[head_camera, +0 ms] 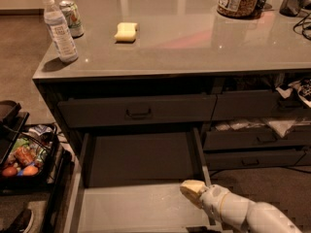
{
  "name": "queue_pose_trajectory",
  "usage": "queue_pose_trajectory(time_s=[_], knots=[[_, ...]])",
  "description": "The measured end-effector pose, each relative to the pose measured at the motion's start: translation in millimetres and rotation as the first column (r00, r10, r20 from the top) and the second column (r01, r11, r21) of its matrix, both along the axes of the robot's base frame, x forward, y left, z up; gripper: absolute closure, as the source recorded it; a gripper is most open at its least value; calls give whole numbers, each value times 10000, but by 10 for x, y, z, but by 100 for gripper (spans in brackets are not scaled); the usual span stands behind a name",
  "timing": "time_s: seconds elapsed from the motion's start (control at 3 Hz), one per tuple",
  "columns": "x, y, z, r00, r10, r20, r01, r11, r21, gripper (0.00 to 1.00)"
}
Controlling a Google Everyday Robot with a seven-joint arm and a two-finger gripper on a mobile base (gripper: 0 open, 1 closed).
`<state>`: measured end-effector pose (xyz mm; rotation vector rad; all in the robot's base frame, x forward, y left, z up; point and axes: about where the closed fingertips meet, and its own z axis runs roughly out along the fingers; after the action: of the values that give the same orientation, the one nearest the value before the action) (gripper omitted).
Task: Open middle drawer
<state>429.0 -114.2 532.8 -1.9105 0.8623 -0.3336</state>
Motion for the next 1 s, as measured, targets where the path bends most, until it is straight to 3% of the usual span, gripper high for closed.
queue_pose_trajectory(time_s=[0.33,0.67,1.0], knots=[[-16,67,145,9959,-93,896,40,9982,592,100],[-16,67,146,9959,-94,896,41,9982,591,100],[-62,-273,333,9870,-1042,1220,1005,9943,362,100]])
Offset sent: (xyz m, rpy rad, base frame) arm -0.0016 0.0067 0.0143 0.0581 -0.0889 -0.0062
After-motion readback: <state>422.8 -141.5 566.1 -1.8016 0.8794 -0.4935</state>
